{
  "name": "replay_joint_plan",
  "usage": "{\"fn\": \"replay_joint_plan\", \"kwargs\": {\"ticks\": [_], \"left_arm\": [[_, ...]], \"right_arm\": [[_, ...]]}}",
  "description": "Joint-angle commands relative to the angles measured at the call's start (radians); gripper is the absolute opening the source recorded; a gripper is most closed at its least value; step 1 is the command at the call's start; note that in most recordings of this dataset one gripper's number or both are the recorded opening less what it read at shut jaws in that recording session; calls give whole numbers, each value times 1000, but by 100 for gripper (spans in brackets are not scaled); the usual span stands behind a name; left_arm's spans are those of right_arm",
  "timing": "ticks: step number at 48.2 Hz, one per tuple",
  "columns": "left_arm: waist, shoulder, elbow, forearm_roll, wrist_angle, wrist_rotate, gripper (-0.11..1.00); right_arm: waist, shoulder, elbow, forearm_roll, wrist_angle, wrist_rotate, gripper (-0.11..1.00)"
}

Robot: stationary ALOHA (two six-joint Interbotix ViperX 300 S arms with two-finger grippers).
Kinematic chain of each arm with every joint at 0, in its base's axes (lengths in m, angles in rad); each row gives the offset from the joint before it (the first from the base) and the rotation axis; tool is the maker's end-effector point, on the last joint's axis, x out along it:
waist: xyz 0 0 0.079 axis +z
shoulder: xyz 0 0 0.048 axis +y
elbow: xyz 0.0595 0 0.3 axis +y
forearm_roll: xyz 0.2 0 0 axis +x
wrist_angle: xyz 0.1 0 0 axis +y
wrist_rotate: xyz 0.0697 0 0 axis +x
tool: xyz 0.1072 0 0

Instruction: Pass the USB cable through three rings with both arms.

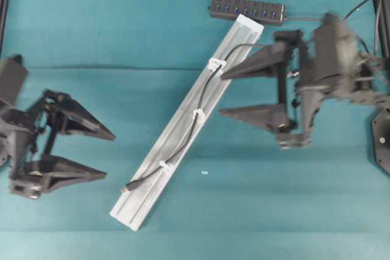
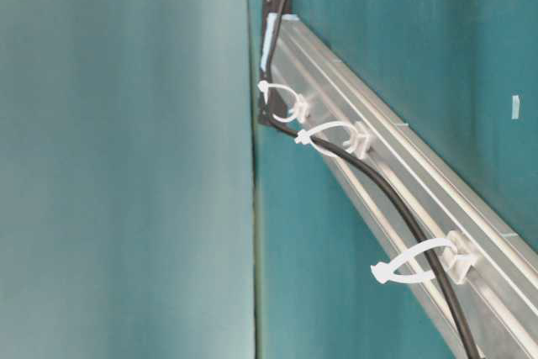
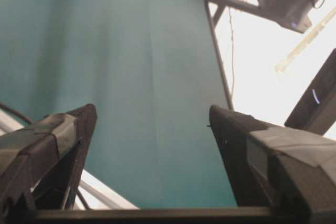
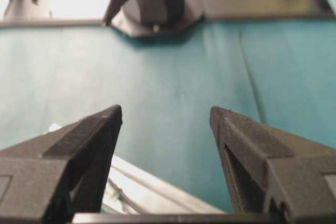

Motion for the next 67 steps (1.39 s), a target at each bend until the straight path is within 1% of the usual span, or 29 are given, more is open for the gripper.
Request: {"fn": "replay_joint_plan", "kwargs": {"ticks": [1, 4, 8, 13, 17, 22, 27, 31, 33, 41, 47, 53, 55, 63, 67], "left_arm": [[8, -78, -11, 3, 3, 37, 94], [15, -94, -9, 3, 3, 66, 93], [41, -121, -6, 3, 5, 101, 93], [92, -158, -6, 3, 12, 115, 92], [123, -184, -6, 3, 29, 120, 92], [158, -215, -6, 3, 72, 126, 92], [190, -247, -6, 3, 133, 127, 92], [206, -276, -8, 3, 158, 130, 92], [210, -291, -6, 3, 160, 135, 92], [212, -348, -2, 3, 179, 183, 92], [212, -374, -8, 6, 236, 222, 92], [213, -402, -15, 3, 282, 232, 92], [213, -411, -20, 3, 295, 238, 92], [213, -439, -25, 3, 310, 239, 92], [213, -445, -26, 3, 311, 241, 92]], "right_arm": [[-5, -35, 3, 2, -12, 14, 78], [-9, -57, 14, 2, -14, 32, 78], [-18, -86, 28, 2, -18, 77, 78], [-35, -129, 54, 2, -28, 155, 78], [-51, -164, 74, 2, -25, 184, 78], [-72, -210, 94, -2, -14, 186, 75], [-98, -258, 109, -3, 17, 184, 67], [-112, -302, 124, -5, 58, 183, 61], [-114, -319, 130, -5, 80, 183, 60], [-117, -354, 158, -5, 101, 184, 63], [-118, -351, 169, -5, 101, 181, 69], [-129, -348, 170, -5, 103, 181, 78], [-133, -348, 170, -5, 103, 181, 79], [-150, -362, 170, -8, 109, 175, 79], [-147, -371, 173, -23, 117, 170, 79]]}}
